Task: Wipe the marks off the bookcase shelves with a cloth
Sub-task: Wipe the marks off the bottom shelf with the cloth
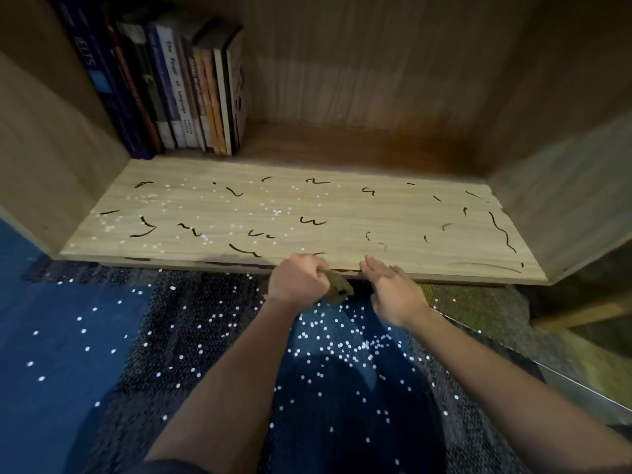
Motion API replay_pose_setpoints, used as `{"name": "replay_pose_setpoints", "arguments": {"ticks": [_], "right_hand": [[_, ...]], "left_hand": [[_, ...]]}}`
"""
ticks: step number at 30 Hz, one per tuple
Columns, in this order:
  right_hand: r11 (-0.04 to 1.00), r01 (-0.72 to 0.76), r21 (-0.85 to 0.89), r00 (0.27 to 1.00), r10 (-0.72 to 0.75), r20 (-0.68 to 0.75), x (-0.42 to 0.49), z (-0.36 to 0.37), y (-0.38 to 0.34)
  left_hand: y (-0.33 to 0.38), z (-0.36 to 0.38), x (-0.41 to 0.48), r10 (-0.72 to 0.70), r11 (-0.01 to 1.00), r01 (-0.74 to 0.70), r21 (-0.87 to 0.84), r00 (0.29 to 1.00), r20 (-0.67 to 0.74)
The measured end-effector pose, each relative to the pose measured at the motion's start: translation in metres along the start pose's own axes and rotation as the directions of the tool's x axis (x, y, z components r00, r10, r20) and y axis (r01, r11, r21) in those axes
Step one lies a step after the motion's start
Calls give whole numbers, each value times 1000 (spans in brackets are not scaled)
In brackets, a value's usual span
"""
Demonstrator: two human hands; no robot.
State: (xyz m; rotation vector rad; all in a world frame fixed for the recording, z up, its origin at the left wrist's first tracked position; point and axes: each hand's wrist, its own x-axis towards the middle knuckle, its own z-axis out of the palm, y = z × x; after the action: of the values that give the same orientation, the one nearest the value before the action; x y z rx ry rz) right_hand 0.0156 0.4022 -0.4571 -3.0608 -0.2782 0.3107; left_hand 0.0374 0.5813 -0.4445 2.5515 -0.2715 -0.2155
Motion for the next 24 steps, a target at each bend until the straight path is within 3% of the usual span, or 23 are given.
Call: {"name": "replay_pose_setpoints", "arguments": {"ticks": [3,5,7,9,11,13,15,17,20,24], "right_hand": [[1000,10,-4,1000,-10,5,1,1,1],[999,31,-20,1000,-31,3,2,-1,2],[998,55,-37,998,-56,-17,1,0,4],[996,68,-53,997,-70,-32,0,1,6],[996,72,-58,996,-75,-39,-1,2,7],[996,66,-52,997,-68,-46,0,3,7],[997,61,-46,997,-63,-52,2,5,6],[997,58,-50,996,-61,-57,3,6,6],[998,52,-38,996,-54,-67,2,6,6],[999,42,-2,997,-42,-65,-1,1,7]], "left_hand": [[-11,-6,6,81,997,-82,8,965,-249],[-18,-7,12,82,997,-74,35,939,-334],[-22,-5,11,36,998,-24,60,979,-201],[-25,1,2,0,995,-7,100,998,67],[-30,8,-12,33,998,-40,57,991,131],[-33,8,-22,94,994,-97,-51,994,-59],[-36,0,-13,148,983,-172,-58,945,-292],[-34,-9,4,105,991,-128,-39,924,-367],[-22,-12,17,-9,1000,7,-12,983,-182],[-9,-10,11,18,1000,-19,4,1000,16]]}}
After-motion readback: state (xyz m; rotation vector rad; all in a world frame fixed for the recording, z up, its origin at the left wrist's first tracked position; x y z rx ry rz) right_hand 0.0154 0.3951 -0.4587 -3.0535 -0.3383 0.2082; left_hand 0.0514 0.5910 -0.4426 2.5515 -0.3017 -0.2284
